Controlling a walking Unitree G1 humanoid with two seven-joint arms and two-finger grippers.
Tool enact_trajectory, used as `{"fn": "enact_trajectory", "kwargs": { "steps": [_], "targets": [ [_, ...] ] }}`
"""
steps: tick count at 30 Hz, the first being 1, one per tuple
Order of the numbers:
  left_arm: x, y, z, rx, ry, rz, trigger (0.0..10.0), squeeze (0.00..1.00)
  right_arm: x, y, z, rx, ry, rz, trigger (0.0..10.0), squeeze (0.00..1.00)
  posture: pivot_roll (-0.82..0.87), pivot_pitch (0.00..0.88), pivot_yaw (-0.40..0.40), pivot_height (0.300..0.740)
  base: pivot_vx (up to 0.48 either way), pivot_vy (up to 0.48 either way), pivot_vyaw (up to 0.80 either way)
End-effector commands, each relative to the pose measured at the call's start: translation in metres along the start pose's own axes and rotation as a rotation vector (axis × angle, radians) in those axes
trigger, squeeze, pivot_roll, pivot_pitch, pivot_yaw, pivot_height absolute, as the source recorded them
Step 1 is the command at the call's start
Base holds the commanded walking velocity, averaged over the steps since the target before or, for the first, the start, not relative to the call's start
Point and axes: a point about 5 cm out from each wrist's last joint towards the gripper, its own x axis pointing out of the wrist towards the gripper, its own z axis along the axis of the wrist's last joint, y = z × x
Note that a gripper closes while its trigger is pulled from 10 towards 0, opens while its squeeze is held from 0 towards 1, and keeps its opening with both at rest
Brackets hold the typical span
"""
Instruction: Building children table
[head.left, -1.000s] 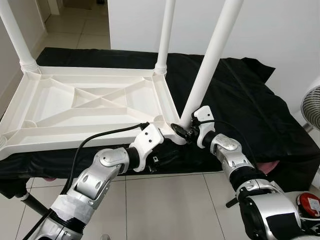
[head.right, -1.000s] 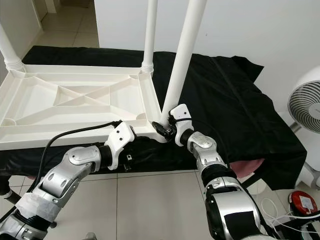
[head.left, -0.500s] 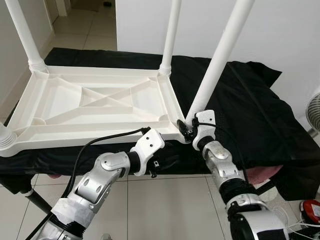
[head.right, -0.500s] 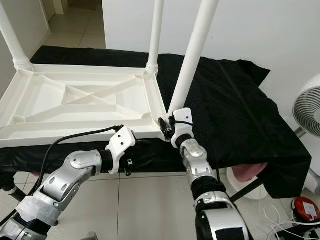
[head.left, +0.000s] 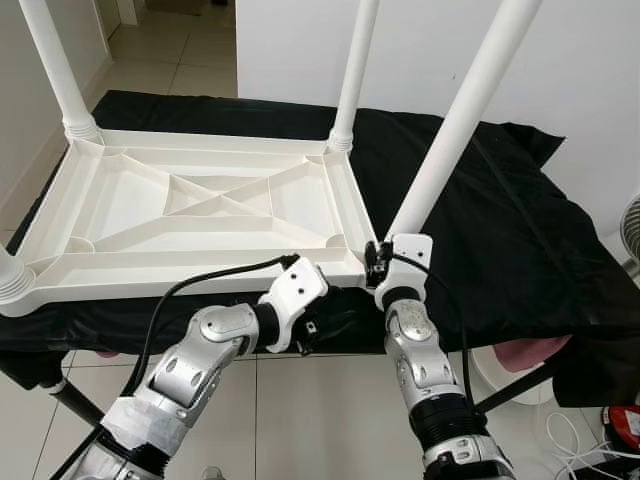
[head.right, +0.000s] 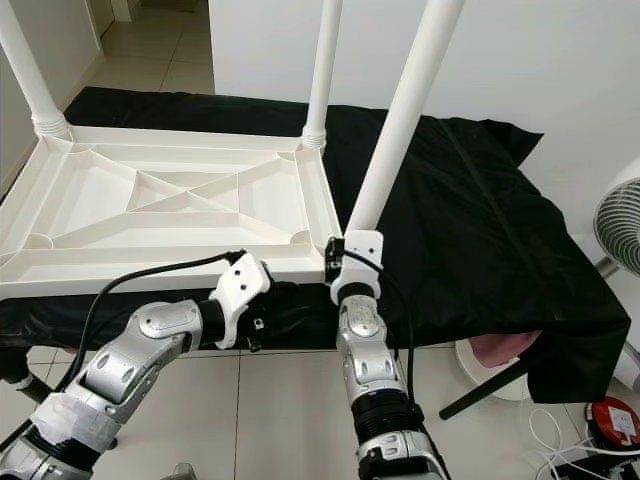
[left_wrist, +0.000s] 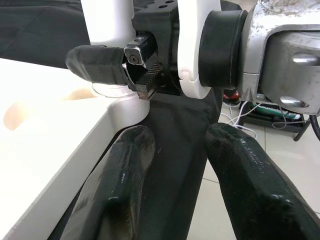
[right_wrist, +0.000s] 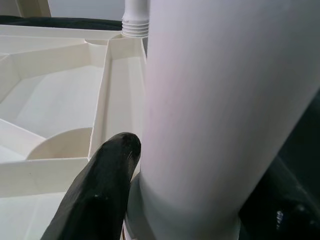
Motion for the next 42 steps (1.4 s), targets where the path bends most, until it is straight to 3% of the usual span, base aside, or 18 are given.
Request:
{"fn": "enact_trajectory", "kwargs": {
  "steps": [1,5,11,14,15,16,21,25,37,38,42],
  "targets": [
    [0.002,-0.003,-0.001,0.014,0.013,-0.053,10.0,0.0,-0.004,-0.01,-0.015,0.01,0.075,-0.024,10.0,1.0,0.04,0.0,-0.114,0.74,0.0,0.0,0.0],
    [0.001,-0.003,-0.001,0.016,0.011,-0.049,10.0,0.0,-0.003,-0.009,-0.012,0.011,0.065,0.005,10.0,1.0,0.04,0.0,-0.115,0.74,0.0,0.0,0.0],
    [0.002,-0.003,-0.001,0.012,0.01,-0.049,10.0,0.0,0.003,-0.014,-0.009,-0.032,0.073,0.225,10.0,1.0,0.04,0.0,-0.114,0.74,0.0,0.0,0.0],
    [0.002,-0.003,-0.001,0.012,0.01,-0.05,10.0,0.0,0.004,-0.016,-0.009,-0.041,0.078,0.241,10.0,1.0,0.04,0.0,-0.114,0.74,0.0,0.0,0.0],
    [0.002,-0.003,-0.001,0.012,0.009,-0.049,10.0,0.0,0.007,-0.019,-0.011,-0.062,0.101,0.303,10.0,0.22,0.03,0.0,-0.112,0.74,0.0,0.0,0.0],
    [0.002,-0.002,0.0,0.013,0.008,-0.049,10.0,0.0,0.009,-0.022,-0.011,-0.09,0.113,0.356,10.0,0.0,0.03,0.0,-0.11,0.74,0.0,0.0,0.0],
    [0.003,-0.004,0.002,0.012,-0.001,-0.06,10.0,0.0,0.016,-0.025,-0.006,-0.156,0.089,0.482,10.0,0.0,0.03,0.0,-0.106,0.74,0.0,0.0,0.0],
    [0.007,-0.009,0.003,0.007,-0.011,-0.076,10.0,0.0,0.025,-0.019,0.004,-0.217,0.037,0.622,10.0,0.0,0.04,0.0,-0.102,0.74,0.0,0.0,0.0],
    [0.007,-0.009,0.004,0.002,-0.017,-0.07,10.0,0.0,0.036,-0.008,0.01,-0.238,0.034,0.731,10.0,0.0,0.05,0.0,-0.105,0.74,0.0,0.0,0.0],
    [0.006,-0.009,0.005,0.003,-0.017,-0.063,10.0,0.0,0.038,-0.006,0.013,-0.237,0.022,0.748,7.7,0.0,0.06,0.0,-0.107,0.74,0.0,0.0,0.0],
    [0.006,-0.009,0.005,0.004,-0.017,-0.062,10.0,0.0,0.039,-0.005,0.013,-0.236,0.016,0.752,7.7,0.0,0.06,0.0,-0.107,0.74,0.0,0.0,0.0]
  ]
}}
